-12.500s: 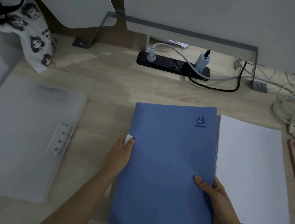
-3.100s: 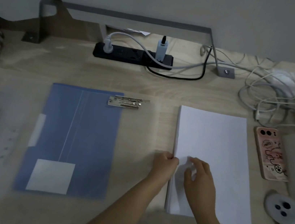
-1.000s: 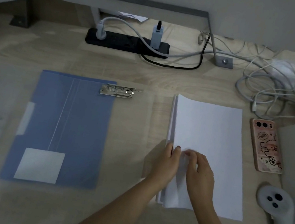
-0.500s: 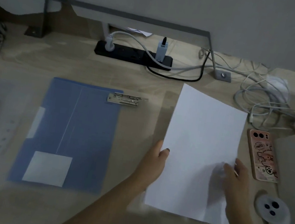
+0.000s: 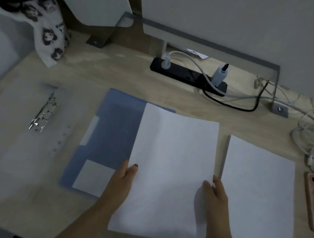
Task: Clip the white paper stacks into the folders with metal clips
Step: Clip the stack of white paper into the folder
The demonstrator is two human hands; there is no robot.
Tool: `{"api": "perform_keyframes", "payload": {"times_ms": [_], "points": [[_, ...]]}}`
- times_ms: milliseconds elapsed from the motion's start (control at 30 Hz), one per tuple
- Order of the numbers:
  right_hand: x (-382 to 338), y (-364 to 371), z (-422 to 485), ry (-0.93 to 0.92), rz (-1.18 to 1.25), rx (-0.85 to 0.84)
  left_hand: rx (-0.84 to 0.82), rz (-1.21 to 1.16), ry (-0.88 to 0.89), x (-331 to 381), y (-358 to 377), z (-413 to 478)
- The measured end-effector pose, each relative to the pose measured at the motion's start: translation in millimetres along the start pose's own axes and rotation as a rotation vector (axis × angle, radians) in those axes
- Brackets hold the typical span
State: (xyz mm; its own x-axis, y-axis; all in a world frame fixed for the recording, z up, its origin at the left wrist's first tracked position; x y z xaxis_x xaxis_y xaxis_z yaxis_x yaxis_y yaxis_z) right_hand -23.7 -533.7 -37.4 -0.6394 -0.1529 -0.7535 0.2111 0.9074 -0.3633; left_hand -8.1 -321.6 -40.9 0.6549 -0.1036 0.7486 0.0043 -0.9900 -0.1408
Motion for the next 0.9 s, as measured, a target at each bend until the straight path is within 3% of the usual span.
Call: {"api": "perform_keyframes", "payload": {"times_ms": [167,600,900], "points": [[12.8,32.1,-1.2,0.074,-0.051,0.001,0.062,0.062,-0.042,-13.6,-20.7,8.7],[15.6,46.0,0.3,0.171,-0.03,0.072,-0.027,0.357,-0.07,-0.7,-28.9,24.7],[19.6,47.5,1.9,0.193,0.049,0.094,-0.011,0.29,-0.049,2.3,-26.0,31.9]]}}
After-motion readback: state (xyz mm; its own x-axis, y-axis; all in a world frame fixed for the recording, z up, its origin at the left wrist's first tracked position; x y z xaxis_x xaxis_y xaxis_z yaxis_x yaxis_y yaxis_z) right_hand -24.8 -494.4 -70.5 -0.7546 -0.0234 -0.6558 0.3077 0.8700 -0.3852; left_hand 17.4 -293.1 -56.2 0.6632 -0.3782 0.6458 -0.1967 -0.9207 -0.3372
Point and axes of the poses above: each hand's wrist, its own z-axis towards the middle knuckle, its own y-axis out of the palm, x = y × z, the point moved 1 cm from there along z, towards the middle knuckle, and after that the axes turned 5 degrees about -z, right-handed, at the moved point
